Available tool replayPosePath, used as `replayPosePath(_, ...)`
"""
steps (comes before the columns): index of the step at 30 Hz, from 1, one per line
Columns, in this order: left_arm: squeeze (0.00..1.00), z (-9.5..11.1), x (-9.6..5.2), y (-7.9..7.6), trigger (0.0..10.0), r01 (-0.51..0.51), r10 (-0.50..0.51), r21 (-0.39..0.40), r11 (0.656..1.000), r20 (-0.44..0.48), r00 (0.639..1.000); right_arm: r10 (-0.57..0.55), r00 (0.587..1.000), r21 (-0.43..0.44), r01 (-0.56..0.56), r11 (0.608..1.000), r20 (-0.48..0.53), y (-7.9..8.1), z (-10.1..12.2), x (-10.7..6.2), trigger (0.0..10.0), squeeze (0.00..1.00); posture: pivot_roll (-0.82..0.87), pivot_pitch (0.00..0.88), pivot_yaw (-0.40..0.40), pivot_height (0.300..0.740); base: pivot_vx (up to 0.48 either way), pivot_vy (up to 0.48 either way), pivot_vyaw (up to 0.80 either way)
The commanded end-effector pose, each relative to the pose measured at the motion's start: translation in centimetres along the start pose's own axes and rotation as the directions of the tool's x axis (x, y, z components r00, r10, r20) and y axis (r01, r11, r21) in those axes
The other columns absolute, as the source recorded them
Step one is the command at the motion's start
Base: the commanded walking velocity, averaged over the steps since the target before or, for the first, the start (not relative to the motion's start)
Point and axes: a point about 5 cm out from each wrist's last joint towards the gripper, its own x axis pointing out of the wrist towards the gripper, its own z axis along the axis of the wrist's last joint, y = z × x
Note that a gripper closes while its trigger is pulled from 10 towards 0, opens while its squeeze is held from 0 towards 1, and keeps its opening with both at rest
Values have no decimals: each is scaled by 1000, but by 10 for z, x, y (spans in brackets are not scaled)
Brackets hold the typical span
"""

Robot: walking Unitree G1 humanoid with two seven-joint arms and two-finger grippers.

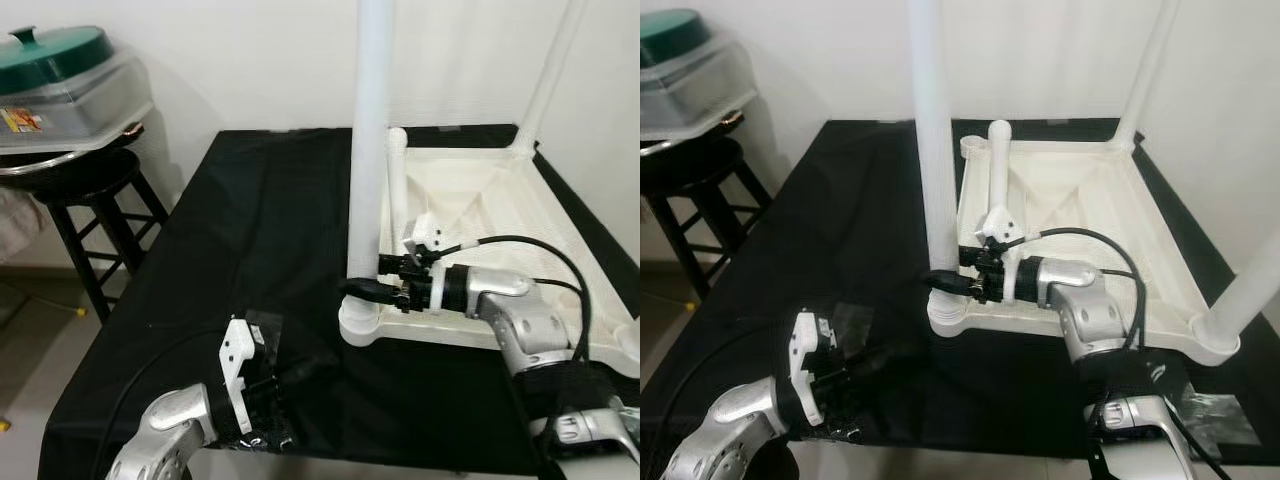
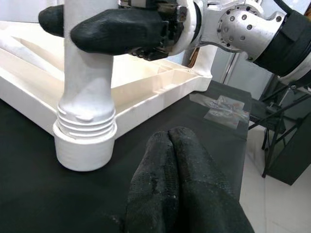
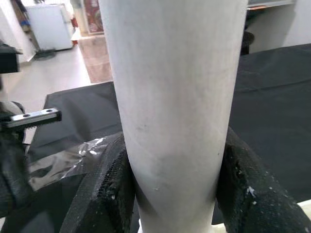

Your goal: Building children table

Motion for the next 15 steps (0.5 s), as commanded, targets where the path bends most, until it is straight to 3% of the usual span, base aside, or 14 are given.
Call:
replayPosePath(1,0,-2,-2,0,10000,2,-2,-31,1000,0,1000,19,1000,28,-19,999,15,6,-6,-2,0,0,-28,99,39,740,0,0,0)
replayPosePath(3,0,0,-3,0,10000,15,-14,-68,998,18,1000,-186,980,38,189,981,-70,12,-26,-7,0,0,-33,122,31,740,0,0,0)
replayPosePath(6,0,1,-4,0,10000,18,-17,-78,997,23,1000,-253,962,27,257,966,-104,14,-33,-8,0,0,-33,122,31,740,0,0,0)
replayPosePath(7,0,3,-7,2,10000,20,-16,-97,995,35,999,-678,716,45,692,720,-165,31,-53,-4,0,0,-60,142,39,740,0,0,0)
replayPosePath(8,0,4,-8,2,10000,23,-19,-101,995,36,999,-710,682,46,726,686,-172,54,-56,6,0,0,-49,155,40,740,0,0,0)
replayPosePath(9,0,5,-8,2,10000,26,-22,-103,994,35,999,-714,679,51,730,682,-168,69,-55,12,0,0,-49,155,40,740,0,0,0)
replayPosePath(11,0,5,-8,2,10000,29,-26,-102,994,31,999,-648,746,38,659,751,-153,81,-52,23,0,0,-59,146,51,740,0,0,0)
replayPosePath(13,0,5,-8,2,10000,30,-27,-102,994,29,999,-636,756,25,646,763,-155,79,-53,25,0,0,-59,146,51,740,0,0,0)
replayPosePath(15,0,4,-8,2,10000,30,-27,-103,994,26,999,-652,742,33,664,747,-156,69,-53,24,0,0,-50,146,48,740,0,0,0)
